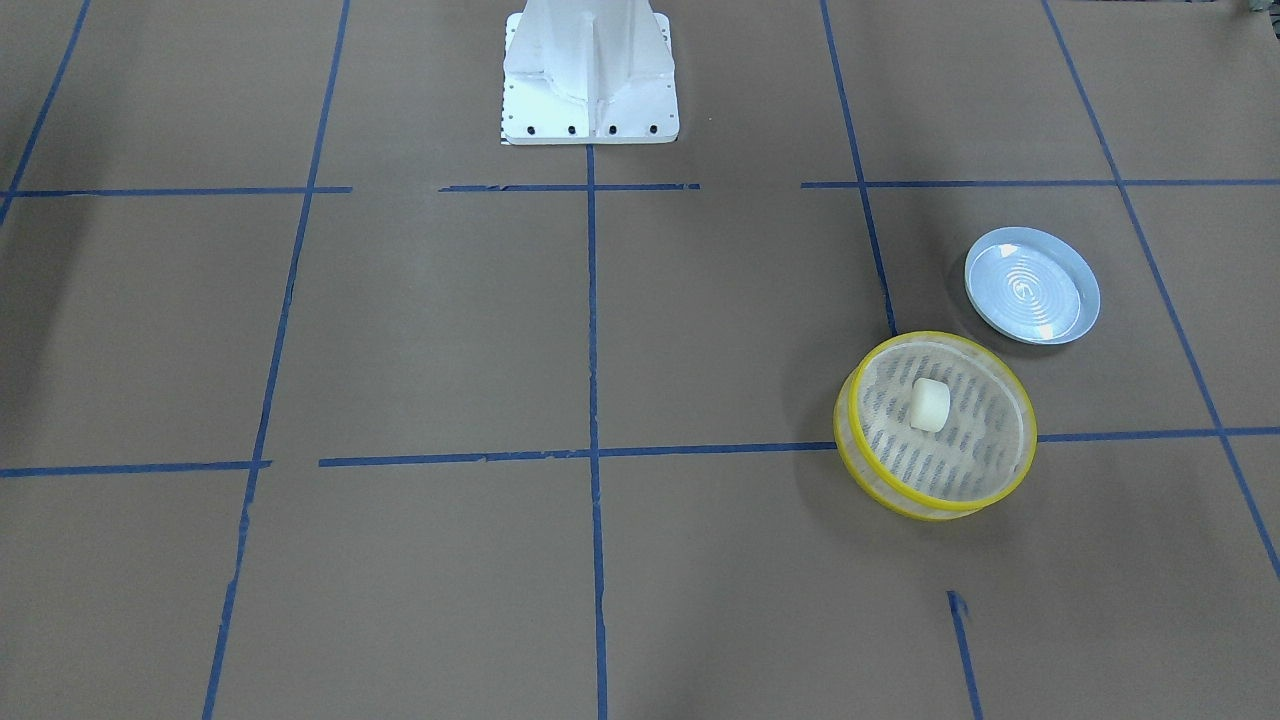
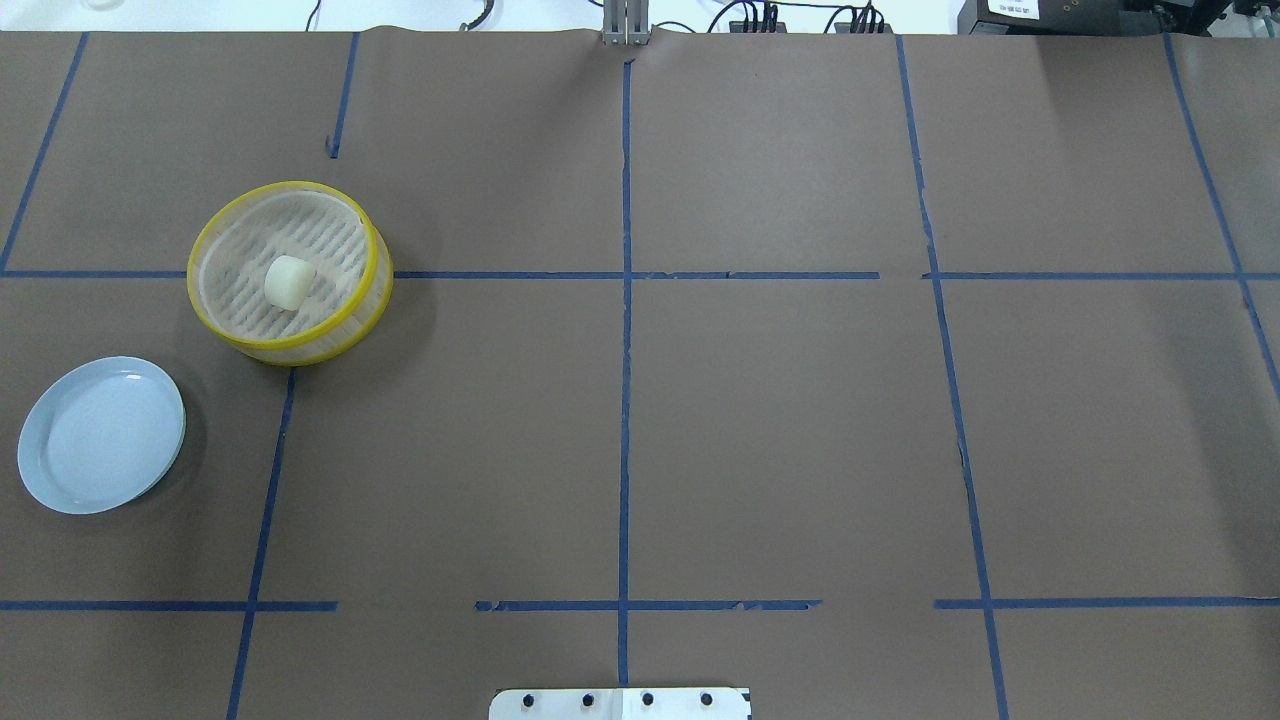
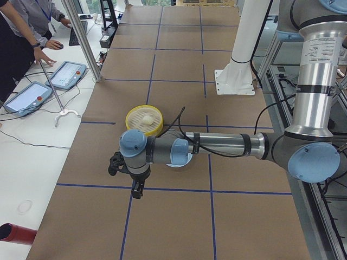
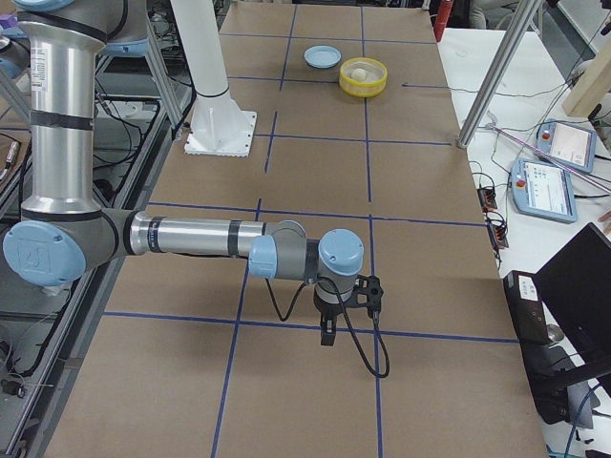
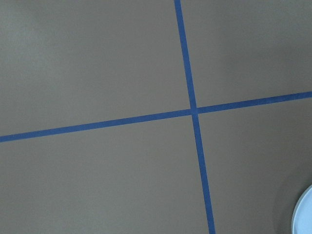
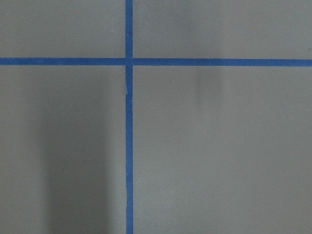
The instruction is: Place bun in steamer
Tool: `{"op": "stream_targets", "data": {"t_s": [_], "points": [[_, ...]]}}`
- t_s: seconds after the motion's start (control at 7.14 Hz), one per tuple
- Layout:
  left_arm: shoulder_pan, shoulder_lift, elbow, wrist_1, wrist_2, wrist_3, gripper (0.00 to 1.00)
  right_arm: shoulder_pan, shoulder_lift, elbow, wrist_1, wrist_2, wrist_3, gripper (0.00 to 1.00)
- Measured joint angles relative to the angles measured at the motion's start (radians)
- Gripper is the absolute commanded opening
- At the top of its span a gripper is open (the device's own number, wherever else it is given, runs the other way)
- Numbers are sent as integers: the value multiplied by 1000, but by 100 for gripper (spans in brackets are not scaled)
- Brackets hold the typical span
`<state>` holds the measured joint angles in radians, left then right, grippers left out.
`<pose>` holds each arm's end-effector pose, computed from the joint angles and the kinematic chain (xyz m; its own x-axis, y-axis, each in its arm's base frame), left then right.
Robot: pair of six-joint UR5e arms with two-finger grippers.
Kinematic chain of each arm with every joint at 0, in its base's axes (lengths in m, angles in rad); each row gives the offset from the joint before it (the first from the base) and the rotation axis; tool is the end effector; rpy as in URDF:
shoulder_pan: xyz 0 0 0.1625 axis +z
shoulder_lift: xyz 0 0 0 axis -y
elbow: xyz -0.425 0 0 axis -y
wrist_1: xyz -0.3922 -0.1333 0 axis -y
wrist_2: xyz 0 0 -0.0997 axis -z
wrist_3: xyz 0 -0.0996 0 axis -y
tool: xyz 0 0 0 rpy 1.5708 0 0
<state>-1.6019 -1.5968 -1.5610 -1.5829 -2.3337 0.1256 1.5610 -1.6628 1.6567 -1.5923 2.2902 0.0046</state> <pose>-0.0801 -0.5026 0.6501 0.7213 0.1223 -0.6818 -0.0597 0.9916 0.1146 0.0633 -0.4514 0.6657 0.7524 0.0154 0.6586 0.0063 0.9995 -0.0306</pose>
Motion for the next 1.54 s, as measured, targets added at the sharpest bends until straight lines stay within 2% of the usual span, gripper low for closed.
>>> {"op": "stream_targets", "data": {"t_s": [1.54], "points": [[2,10,-6,-3,5,-55,100,0,0,0,0,0,0,100]]}}
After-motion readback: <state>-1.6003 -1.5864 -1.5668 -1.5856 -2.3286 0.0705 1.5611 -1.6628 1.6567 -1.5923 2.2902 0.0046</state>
